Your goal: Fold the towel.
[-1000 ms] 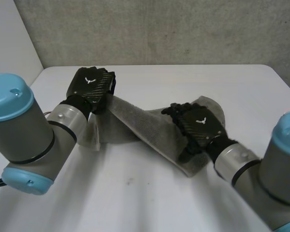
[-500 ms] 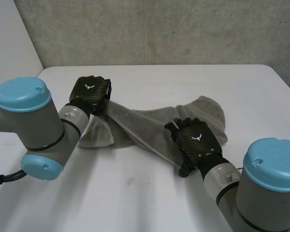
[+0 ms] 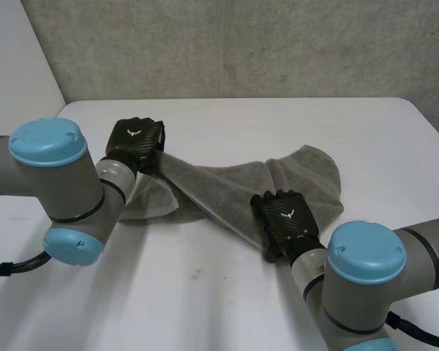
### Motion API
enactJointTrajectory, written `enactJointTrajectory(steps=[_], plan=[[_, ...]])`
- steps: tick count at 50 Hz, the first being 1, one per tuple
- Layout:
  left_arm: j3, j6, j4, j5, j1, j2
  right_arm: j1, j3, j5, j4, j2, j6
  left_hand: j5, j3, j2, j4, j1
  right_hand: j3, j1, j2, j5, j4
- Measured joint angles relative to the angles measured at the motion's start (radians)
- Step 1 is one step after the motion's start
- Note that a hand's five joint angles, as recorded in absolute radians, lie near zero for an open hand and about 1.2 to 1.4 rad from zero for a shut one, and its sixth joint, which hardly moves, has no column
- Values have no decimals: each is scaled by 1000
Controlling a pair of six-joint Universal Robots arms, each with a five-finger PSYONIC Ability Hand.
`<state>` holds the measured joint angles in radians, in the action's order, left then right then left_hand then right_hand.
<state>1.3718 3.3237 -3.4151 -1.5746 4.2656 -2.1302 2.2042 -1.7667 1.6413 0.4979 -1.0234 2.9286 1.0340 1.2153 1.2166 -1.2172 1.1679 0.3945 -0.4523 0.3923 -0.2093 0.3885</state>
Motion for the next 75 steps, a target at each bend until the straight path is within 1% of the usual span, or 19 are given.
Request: enactJointTrajectory(steps=[9, 17, 21, 26, 30, 34, 35, 37, 39, 41, 44, 49, 52, 56, 61, 62, 64, 68, 75], plan=[[4, -2, 1, 0, 11, 1, -17, -7, 5, 44, -26, -40, 0, 0, 0, 0, 0, 142, -162, 143, -145, 146], [15, -2, 10, 1, 27, 2, -115, 9, 7, 48, -39, -236, 0, 1, 0, 0, 0, 212, -241, 213, -215, 218], [16, -2, 18, 0, 31, 4, -159, 18, 0, 6, -37, -277, 0, 1, 1, 0, 0, 248, -283, 249, -253, 253], [19, -3, 24, 0, 31, 6, -177, 31, -32, -83, -38, -238, 0, 1, 1, 0, 0, 269, -307, 270, -277, 275], [26, -3, 25, 0, 30, 10, -177, 45, -89, -172, -39, -138, 0, 1, 1, 0, 0, 274, -313, 273, -281, 279], [30, -3, 26, 1, 30, 12, -176, 53, -123, -212, -40, -83, 0, 1, 1, 0, 0, 293, -334, 295, -297, 299], [33, -3, 26, 1, 30, 14, -175, 56, -139, -229, -40, -59, 0, 1, 1, 0, 0, 364, -434, 365, -366, 369], [34, -3, 27, 1, 30, 16, -175, 57, -143, -233, -41, -53, 1, 1, 1, 0, 0, 364, -434, 365, -366, 369], [40, -2, 30, 1, 30, 22, -176, 58, -150, -238, -48, -42, 1, 1, 1, 0, 0, 634, -722, 636, -623, 628], [46, -2, 35, 1, 29, 31, -180, 58, -152, -235, -64, -39, 1, 1, 1, 0, 0, 735, -841, 736, -737, 743], [54, -1, 45, 2, 29, 48, -187, 61, -152, -231, -92, -42, 1, 1, 1, 0, 0, 781, -881, 779, -776, 784], [90, 3, 92, 7, 28, 136, -227, 103, -161, -250, -225, -73, 1, 1, 1, 0, 0, 813, -915, 808, -809, 820], [118, 6, 137, 12, 23, 223, -253, 169, -185, -323, -312, -127, 1, 1, 1, 0, 0, 818, -920, 812, -815, 825], [144, 11, 205, 19, 17, 372, -277, 321, -230, -515, -384, -229, 1, 1, 1, 0, 0, 820, -922, 812, -817, 827], [151, 13, 280, 45, 19, 497, -298, 491, -258, -739, -394, -327, 1, 1, 1, 0, 0, 820, -923, 812, -818, 827], [152, 14, 312, 63, 21, 532, -306, 555, -262, -832, -380, -369, 1, 1, 1, 0, 0, 820, -923, 812, -818, 828], [152, 14, 339, 83, 23, 557, -312, 608, -264, -915, -361, -409, 1, 1, 1, 0, 0, 820, -923, 812, -818, 828], [169, 14, 414, 148, 25, 549, -312, 662, -261, -1055, -287, -508, 1, 1, 1, 0, 0, 820, -925, 816, -818, 828], [185, 14, 450, 190, 20, 410, -301, 626, -254, -1105, -176, -607, 1, 1, 1, 0, 0, 820, -927, 816, -821, 828]])
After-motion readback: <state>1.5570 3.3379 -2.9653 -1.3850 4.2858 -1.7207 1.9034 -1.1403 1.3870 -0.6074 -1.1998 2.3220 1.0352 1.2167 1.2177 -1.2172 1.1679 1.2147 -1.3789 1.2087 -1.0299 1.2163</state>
